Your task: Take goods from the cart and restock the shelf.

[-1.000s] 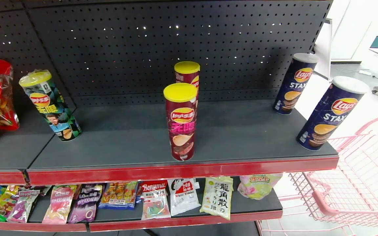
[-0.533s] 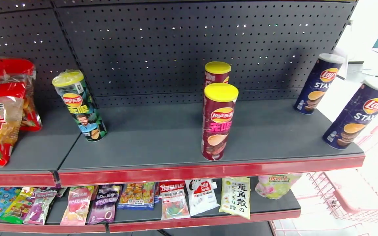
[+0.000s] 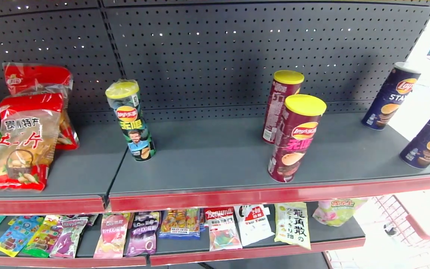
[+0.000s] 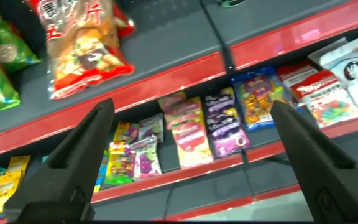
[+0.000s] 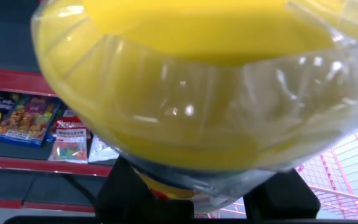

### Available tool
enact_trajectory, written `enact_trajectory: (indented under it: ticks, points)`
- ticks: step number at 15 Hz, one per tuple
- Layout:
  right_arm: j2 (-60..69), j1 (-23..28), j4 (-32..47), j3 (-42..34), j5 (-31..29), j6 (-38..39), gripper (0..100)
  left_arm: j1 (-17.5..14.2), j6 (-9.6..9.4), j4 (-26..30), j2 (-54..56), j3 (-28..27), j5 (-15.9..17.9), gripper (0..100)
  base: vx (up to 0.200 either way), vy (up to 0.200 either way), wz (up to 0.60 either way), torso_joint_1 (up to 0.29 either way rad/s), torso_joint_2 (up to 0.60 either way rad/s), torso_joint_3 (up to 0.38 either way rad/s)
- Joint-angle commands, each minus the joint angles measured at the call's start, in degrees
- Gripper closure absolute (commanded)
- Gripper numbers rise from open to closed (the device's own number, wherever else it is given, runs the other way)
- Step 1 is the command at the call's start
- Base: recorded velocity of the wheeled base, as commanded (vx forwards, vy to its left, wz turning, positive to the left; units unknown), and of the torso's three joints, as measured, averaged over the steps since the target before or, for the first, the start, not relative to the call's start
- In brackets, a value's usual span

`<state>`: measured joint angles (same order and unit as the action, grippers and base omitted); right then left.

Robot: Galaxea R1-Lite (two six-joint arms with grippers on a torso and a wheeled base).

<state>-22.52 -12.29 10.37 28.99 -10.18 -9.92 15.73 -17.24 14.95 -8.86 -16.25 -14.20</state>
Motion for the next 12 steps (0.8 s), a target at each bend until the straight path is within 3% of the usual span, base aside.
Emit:
enact_trajectory:
  ticks: [1, 12]
  points:
    - [-0.2, 0.0, 0.0, -0.1, 0.0, -0.1, 100, 0.0, 0.01, 0.0, -0.1, 0.1, 0.0, 0, 0.000, 0.200, 0.00, 0.002, 0.00, 0.002]
    - [0.4, -0.2, -0.1, -0.3, 2.2, -0.4, 100, 0.0, -0.08, 0.0, 0.0, 0.2, 0.0, 0, 0.000, 0.200, 0.00, -0.001, 0.00, 0.002]
